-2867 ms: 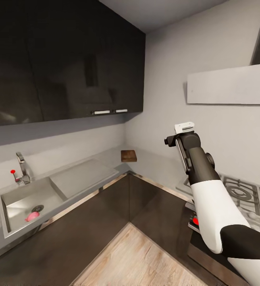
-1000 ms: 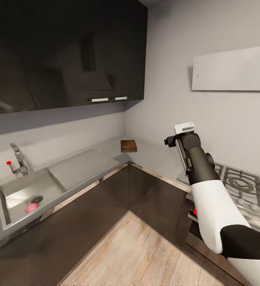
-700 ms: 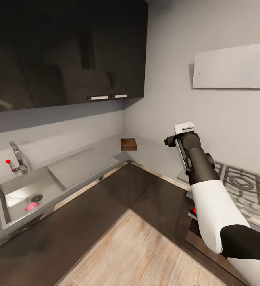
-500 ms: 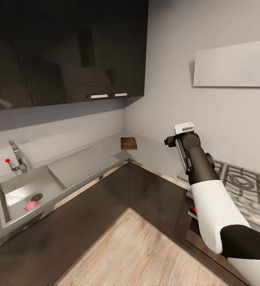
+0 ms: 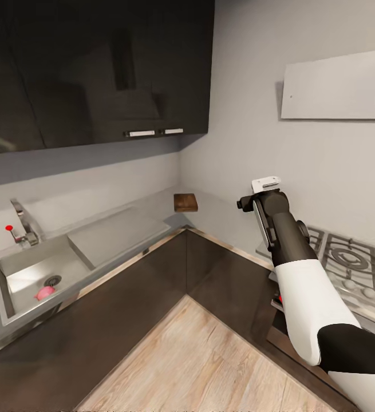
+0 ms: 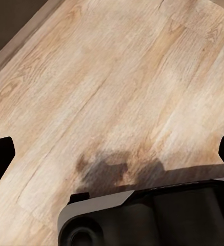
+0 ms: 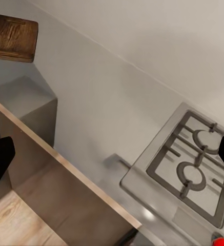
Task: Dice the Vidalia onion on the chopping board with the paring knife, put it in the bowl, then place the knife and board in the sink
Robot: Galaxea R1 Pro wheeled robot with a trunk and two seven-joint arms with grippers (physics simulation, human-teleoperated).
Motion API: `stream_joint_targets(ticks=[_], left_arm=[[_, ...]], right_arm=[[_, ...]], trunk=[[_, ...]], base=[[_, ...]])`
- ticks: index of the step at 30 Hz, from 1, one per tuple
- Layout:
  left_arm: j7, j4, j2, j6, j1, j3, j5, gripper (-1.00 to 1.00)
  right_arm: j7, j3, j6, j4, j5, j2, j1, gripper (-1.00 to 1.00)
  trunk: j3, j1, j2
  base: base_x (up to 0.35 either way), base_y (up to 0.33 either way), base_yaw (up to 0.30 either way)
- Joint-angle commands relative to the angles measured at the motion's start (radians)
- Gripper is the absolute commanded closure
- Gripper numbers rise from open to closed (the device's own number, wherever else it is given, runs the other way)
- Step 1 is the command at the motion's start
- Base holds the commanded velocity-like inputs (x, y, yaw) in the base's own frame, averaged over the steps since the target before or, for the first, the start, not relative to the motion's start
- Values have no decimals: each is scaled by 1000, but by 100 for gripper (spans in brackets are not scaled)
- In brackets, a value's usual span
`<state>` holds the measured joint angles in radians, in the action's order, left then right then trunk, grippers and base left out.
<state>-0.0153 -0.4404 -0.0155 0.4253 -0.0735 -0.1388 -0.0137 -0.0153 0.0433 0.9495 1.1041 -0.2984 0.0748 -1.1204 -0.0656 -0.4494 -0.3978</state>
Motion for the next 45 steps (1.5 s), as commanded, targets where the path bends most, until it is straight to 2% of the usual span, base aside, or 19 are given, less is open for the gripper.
stream_joint_targets(ticks=[1,19,27,45], left_arm=[[-2,-1,0,1,0,-1,-2,-100],[-1,-2,0,1,0,1,-1,-100],[0,-3,0,1,0,1,-2,-100],[2,-1,0,-2,0,1,-2,-100]], right_arm=[[-2,1,5,0,-1,0,-1,-100],[-2,2,5,2,-1,1,-1,-100],[-2,3,5,6,-2,2,-1,-100],[-2,3,5,11,-2,2,-1,-100]], trunk=[[-4,-1,-2],[-32,-1,-2],[-35,-1,-2],[-35,-1,-2]], base=[[0,0,0],[0,0,0],[10,4,0],[263,132,0]])
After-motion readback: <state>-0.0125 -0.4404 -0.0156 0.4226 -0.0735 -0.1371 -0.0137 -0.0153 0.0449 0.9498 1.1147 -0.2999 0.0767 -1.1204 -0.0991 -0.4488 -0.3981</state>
